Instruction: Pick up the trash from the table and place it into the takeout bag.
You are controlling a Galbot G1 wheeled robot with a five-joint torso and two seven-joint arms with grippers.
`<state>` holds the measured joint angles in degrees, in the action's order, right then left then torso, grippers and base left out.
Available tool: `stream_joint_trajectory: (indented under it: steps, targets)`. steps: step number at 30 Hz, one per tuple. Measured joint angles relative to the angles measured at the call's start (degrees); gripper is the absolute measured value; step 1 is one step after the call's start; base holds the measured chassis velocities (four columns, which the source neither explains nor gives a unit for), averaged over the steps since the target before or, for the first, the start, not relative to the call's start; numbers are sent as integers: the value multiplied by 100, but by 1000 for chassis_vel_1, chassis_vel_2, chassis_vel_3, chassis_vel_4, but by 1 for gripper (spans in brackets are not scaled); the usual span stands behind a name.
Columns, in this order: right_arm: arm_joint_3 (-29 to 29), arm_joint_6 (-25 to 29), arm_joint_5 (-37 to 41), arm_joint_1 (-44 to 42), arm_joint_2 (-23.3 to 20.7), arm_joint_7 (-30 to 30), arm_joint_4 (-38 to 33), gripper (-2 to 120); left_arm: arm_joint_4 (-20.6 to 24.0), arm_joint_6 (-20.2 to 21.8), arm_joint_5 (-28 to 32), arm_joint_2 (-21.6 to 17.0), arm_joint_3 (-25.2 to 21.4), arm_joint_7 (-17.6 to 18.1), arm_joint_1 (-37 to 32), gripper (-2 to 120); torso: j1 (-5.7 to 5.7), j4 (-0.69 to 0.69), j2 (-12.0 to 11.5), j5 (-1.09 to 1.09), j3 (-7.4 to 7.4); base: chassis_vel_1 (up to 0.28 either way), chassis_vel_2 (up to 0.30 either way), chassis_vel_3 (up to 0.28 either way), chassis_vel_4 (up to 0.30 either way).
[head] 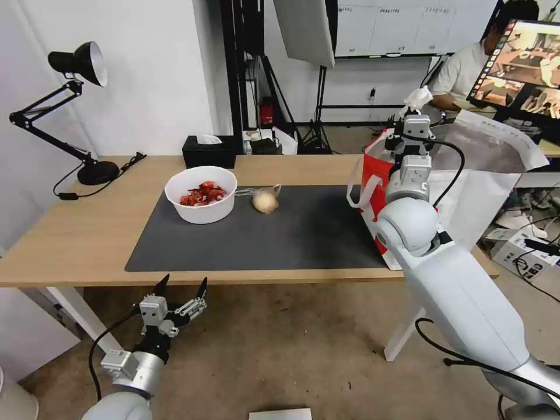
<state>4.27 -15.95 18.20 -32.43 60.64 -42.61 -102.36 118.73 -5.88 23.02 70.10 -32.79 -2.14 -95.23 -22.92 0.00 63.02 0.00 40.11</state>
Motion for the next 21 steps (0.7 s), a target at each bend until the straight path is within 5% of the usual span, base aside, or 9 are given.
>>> stream_joint_trajectory:
  steps: [7,21]
  targets:
    - [20,-189,101,-37,-29,-105,-17,2,41,16,13,-39,-6,0,0,100,0,0,0,0,0,0,0,0,0]
    - [-37,-305,263,57,-34,-124,-112,55,48,18,13,-42,-10,-9,-23,100,0,0,0,-1,0,0,0,0,0]
